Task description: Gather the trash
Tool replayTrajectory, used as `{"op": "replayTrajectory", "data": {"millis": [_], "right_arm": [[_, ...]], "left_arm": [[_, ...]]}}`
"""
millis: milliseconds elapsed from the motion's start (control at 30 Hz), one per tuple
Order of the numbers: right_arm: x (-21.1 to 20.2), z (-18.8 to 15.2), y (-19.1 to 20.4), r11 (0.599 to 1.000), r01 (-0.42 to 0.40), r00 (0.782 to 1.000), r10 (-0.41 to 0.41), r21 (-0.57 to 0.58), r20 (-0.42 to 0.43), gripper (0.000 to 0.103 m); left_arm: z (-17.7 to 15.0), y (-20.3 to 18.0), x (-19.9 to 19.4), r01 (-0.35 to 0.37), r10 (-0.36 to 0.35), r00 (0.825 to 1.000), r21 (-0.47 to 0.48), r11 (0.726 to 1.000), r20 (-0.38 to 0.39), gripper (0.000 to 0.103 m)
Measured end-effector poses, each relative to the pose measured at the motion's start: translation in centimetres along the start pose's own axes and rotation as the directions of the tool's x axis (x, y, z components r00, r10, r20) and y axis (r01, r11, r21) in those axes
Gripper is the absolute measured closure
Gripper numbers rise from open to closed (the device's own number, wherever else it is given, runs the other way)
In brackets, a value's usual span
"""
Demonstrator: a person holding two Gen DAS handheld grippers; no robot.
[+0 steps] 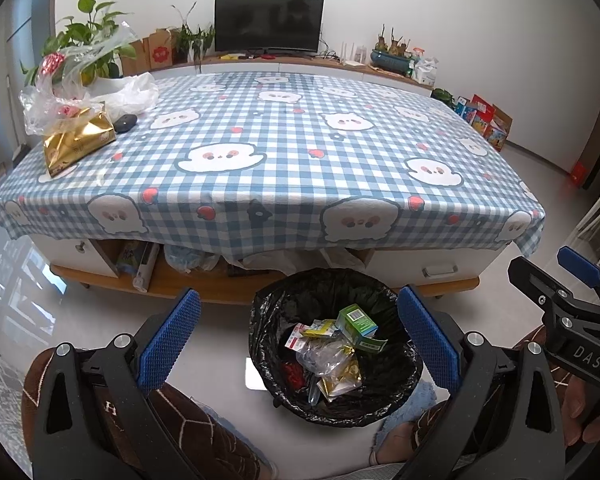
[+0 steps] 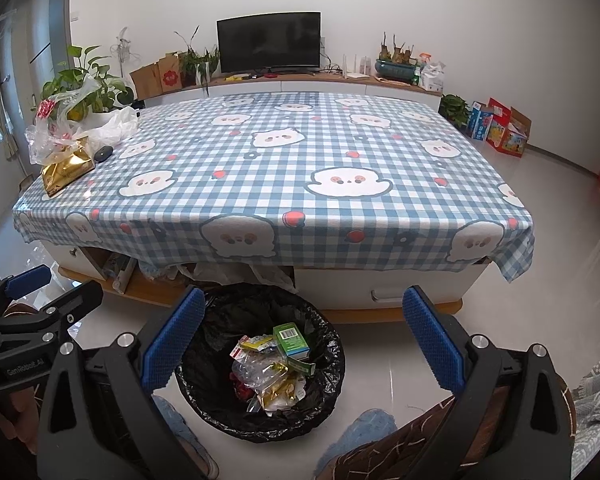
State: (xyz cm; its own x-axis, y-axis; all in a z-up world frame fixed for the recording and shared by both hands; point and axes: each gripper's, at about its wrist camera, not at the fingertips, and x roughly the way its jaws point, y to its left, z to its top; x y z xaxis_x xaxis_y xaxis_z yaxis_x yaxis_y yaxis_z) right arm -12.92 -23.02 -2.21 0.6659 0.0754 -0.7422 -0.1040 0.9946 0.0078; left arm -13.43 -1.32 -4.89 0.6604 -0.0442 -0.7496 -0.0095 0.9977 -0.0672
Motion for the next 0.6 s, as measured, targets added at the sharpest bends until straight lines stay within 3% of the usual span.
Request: {"op": "replayTrajectory", "data": {"millis": [600], "right_arm": [[0.35,-0.25,0.33,1.000,-0.006,1.000,0.006,-0.003,-0.014,0.008]], "left_arm": [[0.40,0.19,0.38,-0.034,0.034,0.999,0.003,0.999,-0.014,0.006]]}}
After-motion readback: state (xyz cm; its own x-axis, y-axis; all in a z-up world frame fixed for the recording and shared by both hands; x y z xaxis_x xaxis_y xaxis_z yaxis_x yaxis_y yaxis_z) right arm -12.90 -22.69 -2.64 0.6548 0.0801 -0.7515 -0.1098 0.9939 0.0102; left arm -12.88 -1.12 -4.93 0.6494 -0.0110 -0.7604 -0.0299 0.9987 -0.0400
